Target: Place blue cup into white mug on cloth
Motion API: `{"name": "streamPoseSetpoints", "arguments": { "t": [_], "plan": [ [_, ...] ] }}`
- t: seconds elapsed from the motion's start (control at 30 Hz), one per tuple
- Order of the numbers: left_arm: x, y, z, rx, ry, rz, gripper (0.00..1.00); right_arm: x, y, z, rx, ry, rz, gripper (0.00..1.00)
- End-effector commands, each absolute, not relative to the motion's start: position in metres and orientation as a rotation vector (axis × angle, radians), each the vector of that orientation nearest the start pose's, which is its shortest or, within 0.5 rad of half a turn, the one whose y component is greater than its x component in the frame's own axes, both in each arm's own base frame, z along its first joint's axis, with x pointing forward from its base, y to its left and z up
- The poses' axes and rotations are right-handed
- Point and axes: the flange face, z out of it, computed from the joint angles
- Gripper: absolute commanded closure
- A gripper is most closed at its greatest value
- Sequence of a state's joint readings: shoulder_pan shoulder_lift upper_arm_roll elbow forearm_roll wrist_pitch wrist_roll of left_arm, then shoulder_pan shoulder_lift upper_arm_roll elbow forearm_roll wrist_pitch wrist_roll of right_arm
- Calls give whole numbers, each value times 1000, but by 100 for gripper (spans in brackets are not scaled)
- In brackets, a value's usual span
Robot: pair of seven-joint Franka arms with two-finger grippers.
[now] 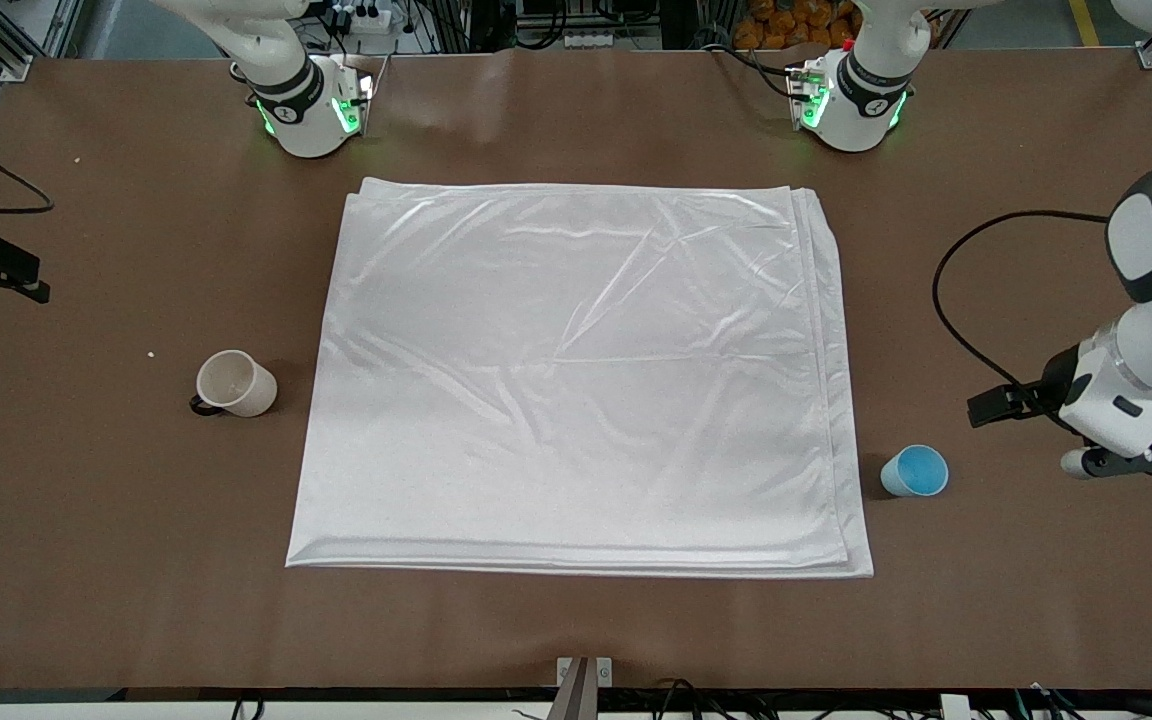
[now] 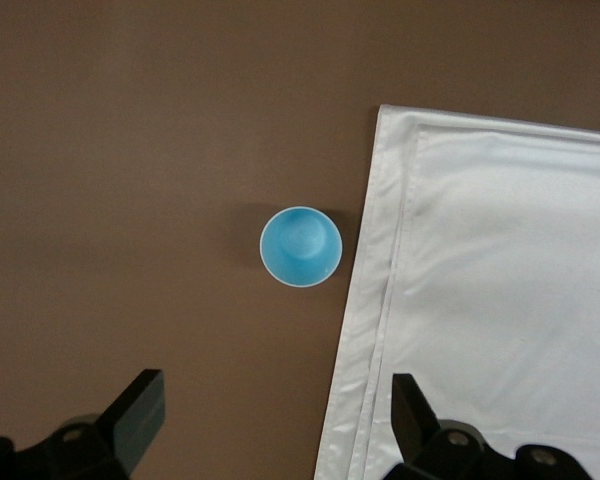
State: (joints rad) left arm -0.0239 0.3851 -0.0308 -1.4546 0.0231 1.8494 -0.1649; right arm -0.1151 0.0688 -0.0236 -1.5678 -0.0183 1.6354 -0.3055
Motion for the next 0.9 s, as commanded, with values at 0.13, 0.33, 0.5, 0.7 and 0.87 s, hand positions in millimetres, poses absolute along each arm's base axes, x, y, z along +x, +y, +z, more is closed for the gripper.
{"name": "streamPoseSetpoints", "arguments": {
  "t": [0.13, 0.33, 0.5, 0.7, 0.87],
  "plan": [
    [698, -30, 399, -3110, -164, 9, 0, 592, -89, 557, -3132, -607, 29, 3],
    [707, -20, 352, -3109, -185, 43, 0, 593, -92, 513, -3093, -751, 98, 2],
    [710, -20, 318, -3109, -184, 72, 0, 593, -95, 488, -3053, -912, 71, 0],
    [711, 1, 294, -3106, -231, 106, 0, 594, -96, 461, -2994, -1123, 30, 0],
    [709, -1, 269, -3104, -227, 161, 0, 602, -97, 431, -2905, -1334, 31, 0]
  ]
}}
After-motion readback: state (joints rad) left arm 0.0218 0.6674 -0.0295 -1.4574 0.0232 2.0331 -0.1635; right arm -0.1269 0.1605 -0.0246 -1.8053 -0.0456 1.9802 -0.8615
